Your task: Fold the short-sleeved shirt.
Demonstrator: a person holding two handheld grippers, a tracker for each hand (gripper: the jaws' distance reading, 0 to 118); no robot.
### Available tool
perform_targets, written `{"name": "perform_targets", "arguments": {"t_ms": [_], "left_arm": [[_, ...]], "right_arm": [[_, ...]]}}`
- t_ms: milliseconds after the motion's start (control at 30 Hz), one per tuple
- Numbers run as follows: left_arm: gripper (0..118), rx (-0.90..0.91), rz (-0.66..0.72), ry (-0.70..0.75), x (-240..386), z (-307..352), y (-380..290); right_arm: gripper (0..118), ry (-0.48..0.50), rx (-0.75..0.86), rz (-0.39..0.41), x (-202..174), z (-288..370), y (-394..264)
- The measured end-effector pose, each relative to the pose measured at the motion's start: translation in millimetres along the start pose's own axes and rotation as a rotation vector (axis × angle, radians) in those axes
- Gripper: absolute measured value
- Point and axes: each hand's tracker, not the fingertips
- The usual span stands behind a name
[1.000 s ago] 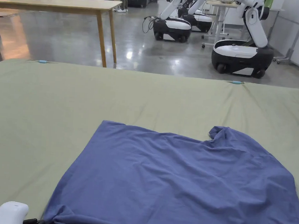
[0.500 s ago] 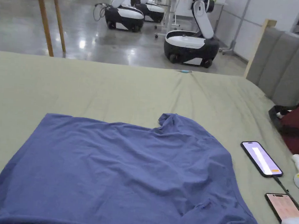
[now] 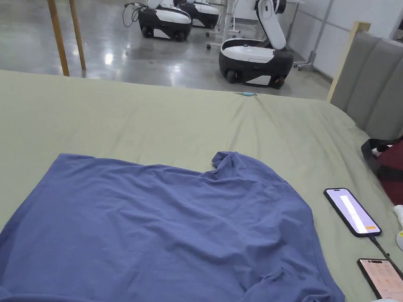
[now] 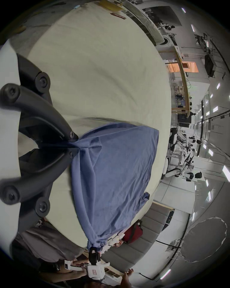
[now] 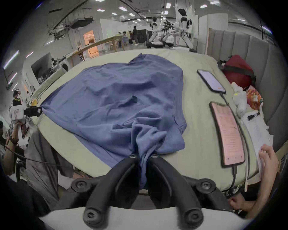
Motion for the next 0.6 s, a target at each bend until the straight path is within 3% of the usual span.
{"name": "perform_targets", "arguments": {"t_ms": [167, 333, 600], "left_arm": [[5, 0.114, 0.079, -0.105, -3.3, 17.2, 40.6], [5, 0.167, 0.099, -0.109, -3.6, -9.5, 97.3], [5, 0.026, 0.08, -0.036, -6.5, -111.7, 135.7]], "right_arm": [[9, 0.008, 0.139, 0.021, -0.3, 30.8, 38.1], [9, -0.021, 0.21, 0.054, 6.0, 14.6, 95.8], [9, -0.105, 0.085, 0.031, 32.1, -84.0, 152.2]]}}
